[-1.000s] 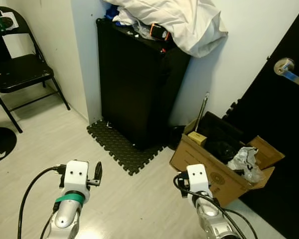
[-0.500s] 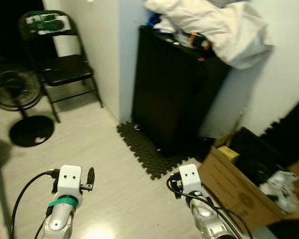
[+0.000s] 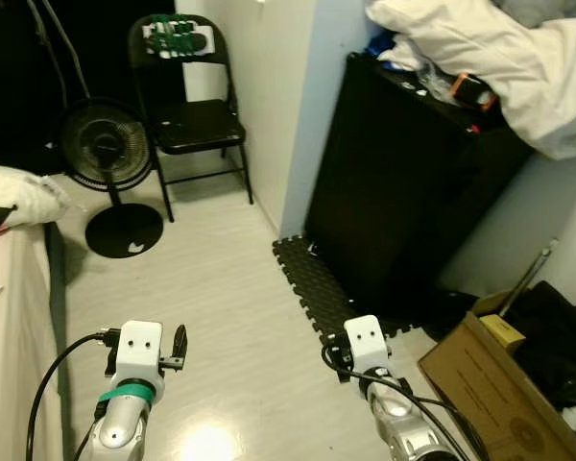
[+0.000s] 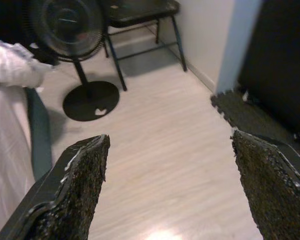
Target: Clean up the room
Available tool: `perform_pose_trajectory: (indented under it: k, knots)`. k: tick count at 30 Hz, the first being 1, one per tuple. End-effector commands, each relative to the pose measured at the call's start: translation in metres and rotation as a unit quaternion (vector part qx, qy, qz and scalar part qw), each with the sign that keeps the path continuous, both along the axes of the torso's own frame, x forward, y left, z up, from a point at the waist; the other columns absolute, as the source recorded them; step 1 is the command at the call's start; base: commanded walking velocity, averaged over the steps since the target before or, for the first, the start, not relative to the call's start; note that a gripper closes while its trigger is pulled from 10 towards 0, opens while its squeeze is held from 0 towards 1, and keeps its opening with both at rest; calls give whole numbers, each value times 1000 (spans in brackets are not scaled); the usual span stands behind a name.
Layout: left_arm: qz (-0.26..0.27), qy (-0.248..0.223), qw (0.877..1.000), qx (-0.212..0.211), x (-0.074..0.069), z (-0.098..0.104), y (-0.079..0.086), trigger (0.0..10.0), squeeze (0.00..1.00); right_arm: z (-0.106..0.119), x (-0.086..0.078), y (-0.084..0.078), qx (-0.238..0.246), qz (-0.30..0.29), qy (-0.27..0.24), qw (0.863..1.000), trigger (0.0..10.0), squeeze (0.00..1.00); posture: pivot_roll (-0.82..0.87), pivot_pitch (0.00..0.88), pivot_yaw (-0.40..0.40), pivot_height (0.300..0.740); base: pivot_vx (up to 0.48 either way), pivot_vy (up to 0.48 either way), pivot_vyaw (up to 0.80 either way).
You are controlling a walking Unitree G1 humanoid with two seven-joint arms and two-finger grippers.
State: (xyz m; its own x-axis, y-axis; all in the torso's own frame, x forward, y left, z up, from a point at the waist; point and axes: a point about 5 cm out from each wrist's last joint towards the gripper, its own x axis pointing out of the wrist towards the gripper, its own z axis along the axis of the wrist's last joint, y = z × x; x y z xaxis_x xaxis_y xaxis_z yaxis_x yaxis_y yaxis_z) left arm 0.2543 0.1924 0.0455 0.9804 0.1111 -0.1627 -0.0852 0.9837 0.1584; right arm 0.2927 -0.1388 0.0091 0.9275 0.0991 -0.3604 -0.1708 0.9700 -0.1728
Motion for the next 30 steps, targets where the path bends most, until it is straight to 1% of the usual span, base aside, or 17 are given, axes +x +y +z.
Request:
perform_pose_trajectory:
  k: [1, 24, 30]
  knots:
    - [3, 1, 1000, 1, -3, -1, 2, 10000, 0, -5, -5, 0, 2, -1, 10, 1000, 10000, 0, 106, 0, -25, 740, 0, 0, 800]
    - [0, -5, 1000, 0, -2, 2, 3, 10000, 0, -7, -6, 1, 0, 0, 13, 1000, 10000, 0, 113, 0, -25, 740, 0, 0, 800]
    - [5, -8, 1000, -1, 3, 5, 3, 10000, 0, -5, -2, 2, -4, 4, 13, 1000, 10000, 0, 111, 0, -30, 740, 0, 0, 800]
